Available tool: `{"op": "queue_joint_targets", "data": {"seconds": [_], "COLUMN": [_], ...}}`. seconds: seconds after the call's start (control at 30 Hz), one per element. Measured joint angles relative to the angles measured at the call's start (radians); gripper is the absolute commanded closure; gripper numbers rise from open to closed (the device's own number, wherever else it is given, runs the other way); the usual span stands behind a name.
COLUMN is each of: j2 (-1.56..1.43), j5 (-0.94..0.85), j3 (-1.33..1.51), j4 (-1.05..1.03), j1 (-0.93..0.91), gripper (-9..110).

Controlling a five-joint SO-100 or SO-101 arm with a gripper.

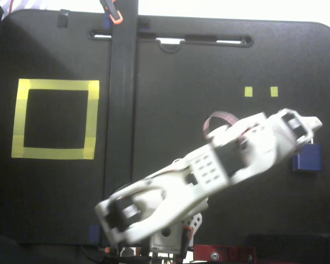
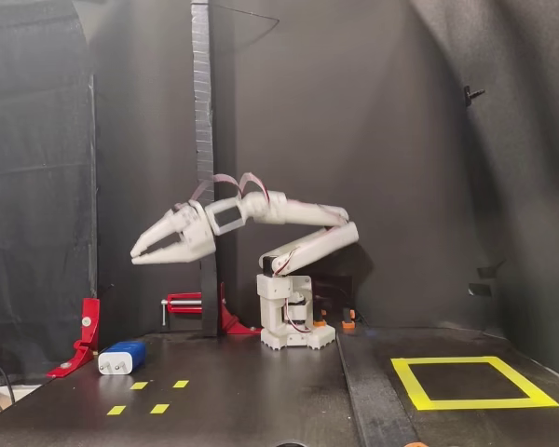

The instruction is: Grasp the block and place it in the designated area.

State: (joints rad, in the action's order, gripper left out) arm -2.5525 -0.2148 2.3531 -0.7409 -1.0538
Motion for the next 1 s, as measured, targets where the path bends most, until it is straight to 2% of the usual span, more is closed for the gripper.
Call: {"op": "queue_joint_targets", "data": {"seconds": [0.33, 1.0], "j2": [0.350, 0.873], "j5": [-0.146, -0.419], "j3": [-0.327, -0.830], "j4": [-0.298, -0.650], "j1": [-0.008, -0.126], "gripper": [101, 102]}}
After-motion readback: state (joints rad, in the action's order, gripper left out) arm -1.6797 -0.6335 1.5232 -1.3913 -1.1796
